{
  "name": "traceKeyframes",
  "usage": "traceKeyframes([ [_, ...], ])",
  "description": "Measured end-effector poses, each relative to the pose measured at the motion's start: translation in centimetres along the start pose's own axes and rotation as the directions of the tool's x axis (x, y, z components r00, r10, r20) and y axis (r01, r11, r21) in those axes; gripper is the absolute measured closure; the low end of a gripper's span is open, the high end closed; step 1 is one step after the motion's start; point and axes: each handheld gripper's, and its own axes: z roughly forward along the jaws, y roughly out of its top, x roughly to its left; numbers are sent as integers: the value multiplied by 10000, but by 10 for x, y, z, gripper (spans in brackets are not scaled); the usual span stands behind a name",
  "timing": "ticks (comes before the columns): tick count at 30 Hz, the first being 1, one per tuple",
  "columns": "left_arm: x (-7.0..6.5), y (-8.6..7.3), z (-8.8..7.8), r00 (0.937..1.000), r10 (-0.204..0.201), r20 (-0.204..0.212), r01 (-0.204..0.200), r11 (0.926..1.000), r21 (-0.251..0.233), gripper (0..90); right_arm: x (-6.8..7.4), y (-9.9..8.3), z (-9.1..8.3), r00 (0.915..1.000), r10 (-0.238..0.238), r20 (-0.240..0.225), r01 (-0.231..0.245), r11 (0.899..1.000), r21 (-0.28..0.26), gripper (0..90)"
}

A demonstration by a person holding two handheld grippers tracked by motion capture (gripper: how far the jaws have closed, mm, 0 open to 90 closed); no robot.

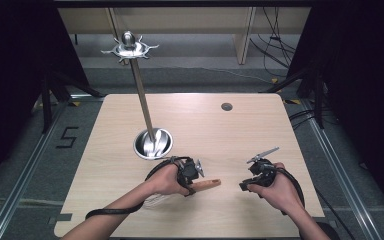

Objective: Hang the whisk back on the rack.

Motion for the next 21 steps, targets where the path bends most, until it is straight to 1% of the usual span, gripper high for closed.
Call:
traceKeyframes([
  [3,1,0,0,10000,36,-71,-36,10000,49,669,0,0,-1,10000,72,30,-72,10000,37,764],
  [4,1,0,0,9999,106,-98,-105,9999,83,673,0,0,-1,10000,75,50,-75,10000,33,764],
  [6,-1,1,0,9999,50,-118,-48,9999,125,676,-1,0,-1,10000,44,19,-44,10000,-12,763],
  [7,-1,1,0,9999,76,-114,-74,9998,210,677,-1,0,-1,9999,108,58,-108,9999,3,763],
  [8,-2,1,0,9999,51,-126,-47,9996,261,679,-2,0,0,10000,-55,20,56,9999,-101,762],
  [9,-2,1,0,9999,51,-126,-47,9996,261,679,-1,-1,-1,9999,130,51,-130,9999,-14,761],
  [13,-4,1,-1,9998,164,-125,-159,9993,344,681,-1,0,0,10000,75,13,-75,10000,-21,759],
  [16,-5,0,-4,9997,176,-170,-173,9996,203,681,-2,0,0,10000,81,8,-81,10000,-36,759],
  [18,-5,-2,-6,9998,60,-195,-60,10000,14,681,-2,0,0,9998,143,118,-142,9999,-61,759],
  [19,-5,-2,-8,9997,44,-225,-46,10000,-89,681,-3,0,-1,9999,124,74,-123,9999,-87,759],
  [20,-4,-2,-10,9996,107,-278,-112,9998,-175,682,-4,0,-1,9999,98,60,-97,9998,-154,758],
  [21,-4,-3,-12,9996,-3,-294,-6,9995,-303,682,-5,0,-1,9999,98,73,-97,9998,-160,758],
])
